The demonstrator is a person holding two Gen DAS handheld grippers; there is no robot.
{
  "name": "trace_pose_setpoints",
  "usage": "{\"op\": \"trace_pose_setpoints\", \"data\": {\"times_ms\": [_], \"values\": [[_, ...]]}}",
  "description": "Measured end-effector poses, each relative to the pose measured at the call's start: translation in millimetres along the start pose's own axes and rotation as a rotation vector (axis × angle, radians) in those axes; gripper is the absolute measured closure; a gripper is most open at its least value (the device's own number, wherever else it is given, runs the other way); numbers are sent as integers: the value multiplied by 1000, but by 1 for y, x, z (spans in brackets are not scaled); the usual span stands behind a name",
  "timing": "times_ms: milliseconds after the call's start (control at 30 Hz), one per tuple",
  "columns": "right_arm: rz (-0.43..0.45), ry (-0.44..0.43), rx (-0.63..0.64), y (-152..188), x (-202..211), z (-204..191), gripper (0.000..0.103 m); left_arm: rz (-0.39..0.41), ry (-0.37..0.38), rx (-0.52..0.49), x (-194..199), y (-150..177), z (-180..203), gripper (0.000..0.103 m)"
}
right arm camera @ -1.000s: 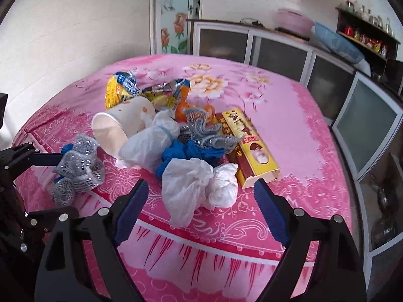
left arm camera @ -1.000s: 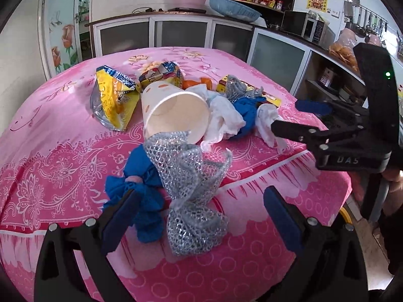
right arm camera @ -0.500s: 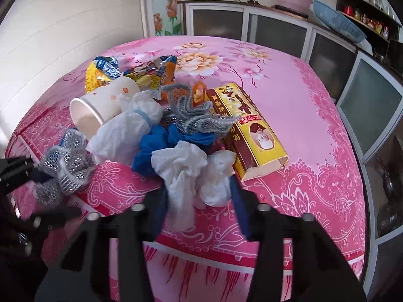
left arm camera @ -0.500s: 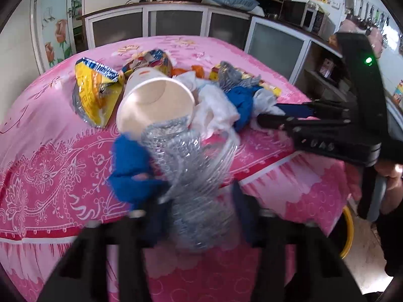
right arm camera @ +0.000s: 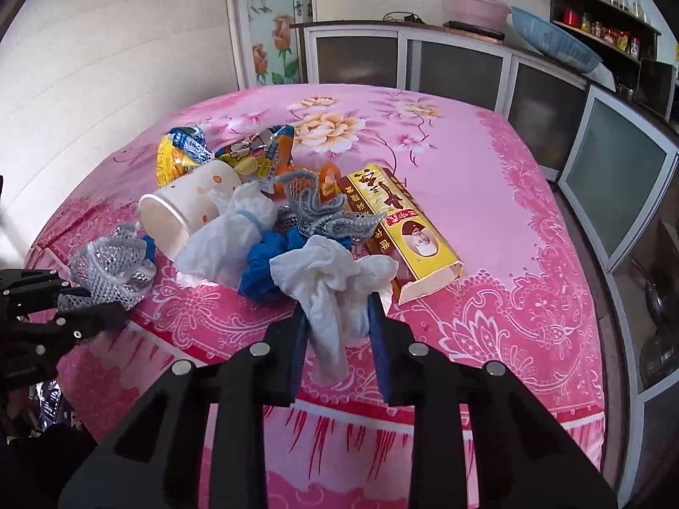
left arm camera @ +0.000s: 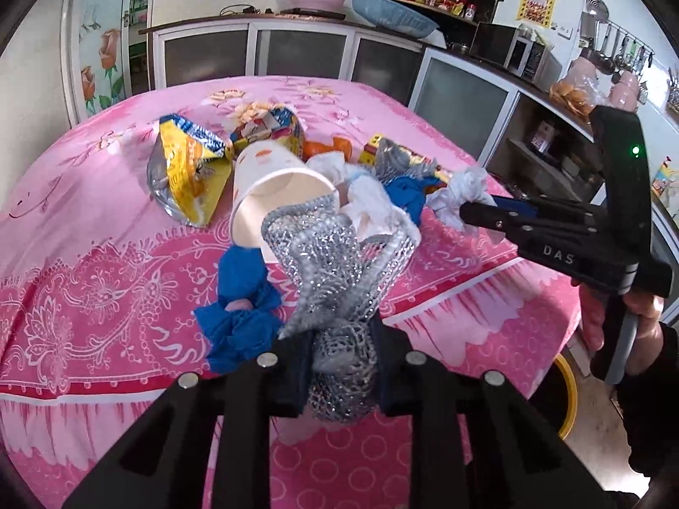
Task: Collect trash
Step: 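Carry both items over the bin and open both grippers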
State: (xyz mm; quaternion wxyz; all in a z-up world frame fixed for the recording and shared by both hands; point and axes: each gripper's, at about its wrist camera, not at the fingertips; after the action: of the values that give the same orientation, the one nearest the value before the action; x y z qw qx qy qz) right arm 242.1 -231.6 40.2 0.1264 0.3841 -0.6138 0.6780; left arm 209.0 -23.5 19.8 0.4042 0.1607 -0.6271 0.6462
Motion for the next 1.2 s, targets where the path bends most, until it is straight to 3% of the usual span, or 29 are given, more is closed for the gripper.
{"op": "trace_pose_setpoints", "data": {"times_ms": [367, 567, 767, 933, 1200], "values": [[17, 12, 3, 0, 12, -3, 77, 76, 72, -57, 31, -8, -7, 82], [34, 17, 4, 1, 18, -5, 77, 120, 124, 2, 50, -19, -34, 82], [65, 21, -4, 6, 37, -6, 77, 155, 100, -8, 64, -26, -36, 82], [99, 52, -41, 22, 71, 3, 77, 147, 138, -70, 63, -26, -10, 82], [136, 218, -155, 75, 155, 46, 77, 124, 265, -203, 47, -27, 67, 81]]}}
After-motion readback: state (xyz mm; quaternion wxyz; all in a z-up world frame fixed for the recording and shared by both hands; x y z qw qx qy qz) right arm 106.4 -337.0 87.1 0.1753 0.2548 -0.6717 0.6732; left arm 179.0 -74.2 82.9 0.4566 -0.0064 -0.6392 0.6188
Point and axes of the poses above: each gripper's, at about its wrist camera, not at the fingertips, and x roughly against the way its jaws point, z to its right, y to its underside, and after that the axes turned 1 degree about z, right-handed
